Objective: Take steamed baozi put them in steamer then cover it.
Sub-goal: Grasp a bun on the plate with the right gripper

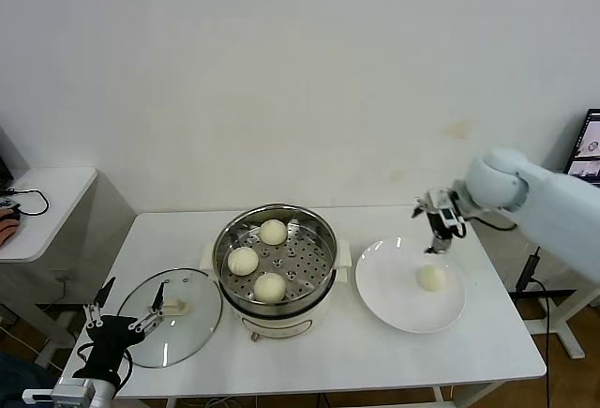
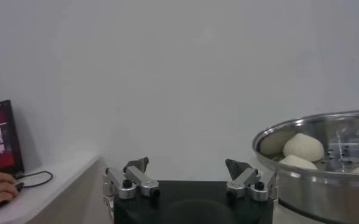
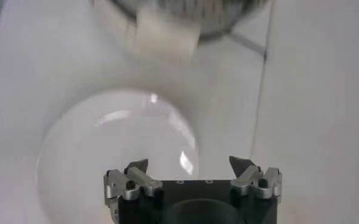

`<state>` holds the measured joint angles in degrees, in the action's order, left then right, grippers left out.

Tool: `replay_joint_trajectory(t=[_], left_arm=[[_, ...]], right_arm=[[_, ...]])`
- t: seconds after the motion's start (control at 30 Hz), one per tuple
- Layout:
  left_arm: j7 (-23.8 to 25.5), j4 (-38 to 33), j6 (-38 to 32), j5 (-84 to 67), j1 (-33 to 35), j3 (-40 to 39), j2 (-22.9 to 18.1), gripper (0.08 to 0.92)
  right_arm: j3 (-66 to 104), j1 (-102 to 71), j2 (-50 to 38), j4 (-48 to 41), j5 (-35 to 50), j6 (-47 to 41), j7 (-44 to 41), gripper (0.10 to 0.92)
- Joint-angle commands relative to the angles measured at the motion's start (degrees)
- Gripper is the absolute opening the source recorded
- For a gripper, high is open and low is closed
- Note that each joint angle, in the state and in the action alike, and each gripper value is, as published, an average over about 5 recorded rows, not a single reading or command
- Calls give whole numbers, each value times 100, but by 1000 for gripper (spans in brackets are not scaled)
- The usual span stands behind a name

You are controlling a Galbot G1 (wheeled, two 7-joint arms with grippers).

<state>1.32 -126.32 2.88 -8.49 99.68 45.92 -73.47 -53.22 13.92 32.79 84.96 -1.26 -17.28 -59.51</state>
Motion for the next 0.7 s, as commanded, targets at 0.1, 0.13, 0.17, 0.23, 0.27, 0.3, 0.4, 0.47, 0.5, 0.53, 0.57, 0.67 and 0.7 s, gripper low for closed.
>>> replay_joint_trajectory(t=[0.1, 0.13, 0.17, 0.23, 0.27, 0.3, 0.4, 0.47, 0.5, 0.53, 0.57, 0.67, 0.7], left_arm=[[2, 3, 20, 20, 13, -4, 23, 823], [4, -2, 22, 18, 22, 10, 28, 823], [6, -5, 22, 14, 33, 25, 31, 823], [9, 2, 21, 6, 55, 60, 36, 823], [9, 11, 20, 3, 63, 74, 35, 823], [9, 21, 18, 2, 69, 87, 32, 823], [9, 36, 17, 8, 83, 104, 12, 823], [13, 28, 23, 14, 91, 108, -1, 823], [15, 22, 28, 17, 95, 112, -6, 823], [18, 17, 33, 19, 99, 116, -9, 823], [21, 13, 37, 19, 102, 122, -11, 823], [23, 13, 41, 21, 109, 134, -21, 823], [23, 15, 40, 23, 110, 134, -27, 823]], right_arm=[[911, -1807, -189, -678, -874, 152, 267, 823], [918, -1842, -107, -778, -916, 186, 300, 823], [917, -1863, -31, -880, -940, 219, 327, 823], [928, -1905, 144, -1086, -979, 280, 372, 823], [941, -1925, 224, -1170, -998, 302, 388, 823], [964, -1946, 323, -1275, -1023, 325, 408, 823], [1059, -2006, 613, -1567, -1118, 388, 456, 823], [1109, -2033, 770, -1720, -1160, 410, 471, 823], [1122, -2042, 828, -1776, -1176, 413, 471, 823], [1131, -2048, 870, -1814, -1187, 415, 470, 822], [1135, -2053, 903, -1845, -1195, 409, 467, 823], [1137, -2068, 958, -1906, -1221, 396, 462, 823], [1141, -2075, 971, -1929, -1230, 395, 462, 823]])
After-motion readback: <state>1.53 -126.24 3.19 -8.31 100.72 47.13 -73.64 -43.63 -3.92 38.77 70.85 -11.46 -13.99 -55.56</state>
